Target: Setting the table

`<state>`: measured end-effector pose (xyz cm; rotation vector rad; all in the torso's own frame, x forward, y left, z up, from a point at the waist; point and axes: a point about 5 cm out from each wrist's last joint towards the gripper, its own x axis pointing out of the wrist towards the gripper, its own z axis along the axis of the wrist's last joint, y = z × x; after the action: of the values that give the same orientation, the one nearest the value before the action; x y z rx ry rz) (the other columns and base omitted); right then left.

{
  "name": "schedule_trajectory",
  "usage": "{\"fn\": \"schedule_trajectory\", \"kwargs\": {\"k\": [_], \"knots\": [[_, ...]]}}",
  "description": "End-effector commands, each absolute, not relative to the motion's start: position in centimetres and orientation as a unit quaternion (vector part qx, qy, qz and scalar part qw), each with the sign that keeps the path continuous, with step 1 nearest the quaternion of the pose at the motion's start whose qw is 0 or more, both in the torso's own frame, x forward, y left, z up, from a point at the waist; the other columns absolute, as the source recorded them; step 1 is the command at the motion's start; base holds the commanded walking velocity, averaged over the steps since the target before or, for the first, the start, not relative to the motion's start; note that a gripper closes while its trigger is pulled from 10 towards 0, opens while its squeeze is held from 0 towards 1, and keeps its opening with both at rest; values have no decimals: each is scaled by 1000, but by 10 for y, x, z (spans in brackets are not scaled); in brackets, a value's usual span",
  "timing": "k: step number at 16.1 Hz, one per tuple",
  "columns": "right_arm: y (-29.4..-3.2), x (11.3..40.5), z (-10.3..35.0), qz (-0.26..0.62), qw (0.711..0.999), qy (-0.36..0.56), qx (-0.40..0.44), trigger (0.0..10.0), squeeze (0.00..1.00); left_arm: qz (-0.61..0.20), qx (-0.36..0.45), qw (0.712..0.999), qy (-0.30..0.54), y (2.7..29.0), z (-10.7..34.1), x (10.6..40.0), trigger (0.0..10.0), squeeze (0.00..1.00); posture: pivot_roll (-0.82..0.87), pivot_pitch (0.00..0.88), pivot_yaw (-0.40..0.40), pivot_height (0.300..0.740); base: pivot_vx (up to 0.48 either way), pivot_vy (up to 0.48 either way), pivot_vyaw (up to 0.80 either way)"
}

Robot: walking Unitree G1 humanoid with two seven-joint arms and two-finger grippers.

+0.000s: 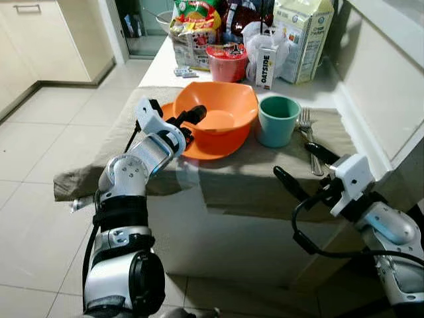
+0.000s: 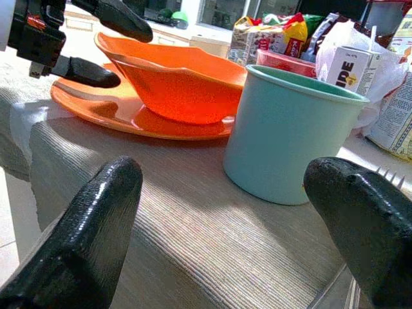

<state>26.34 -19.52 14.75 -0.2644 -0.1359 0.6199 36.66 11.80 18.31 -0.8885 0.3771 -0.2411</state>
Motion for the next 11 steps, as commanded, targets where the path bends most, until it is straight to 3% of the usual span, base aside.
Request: {"fn": "schedule_trajectory", "kwargs": {"k": [1,5,6,7,9,10,11], "knots": [[-190,266,154,313,937,-77,-136,10000,0,-122,-409,888,172,118,190,371,10000,0,-208,7,64,740,0,0,0],[-187,265,152,315,936,-75,-135,10000,0,-113,-379,901,177,121,184,373,10000,0,-205,13,62,740,0,0,0],[-187,264,152,316,936,-74,-135,10000,0,-107,-368,906,180,122,182,374,9216,0,-206,14,63,740,0,0,0],[-187,264,152,316,936,-74,-134,10000,0,-102,-360,909,184,124,180,375,4235,0,-206,14,62,740,0,0,0],[-186,264,151,318,936,-73,-134,10000,0,-91,-349,912,195,125,175,376,2588,0,-208,15,62,740,0,0,0],[-186,264,151,318,936,-72,-134,10000,0,-90,-345,914,197,125,175,377,0,0,-209,16,62,740,0,0,0],[-186,264,151,318,936,-72,-135,10000,0,-90,-343,914,197,125,175,378,0,0,-210,16,63,740,0,0,0]]}}
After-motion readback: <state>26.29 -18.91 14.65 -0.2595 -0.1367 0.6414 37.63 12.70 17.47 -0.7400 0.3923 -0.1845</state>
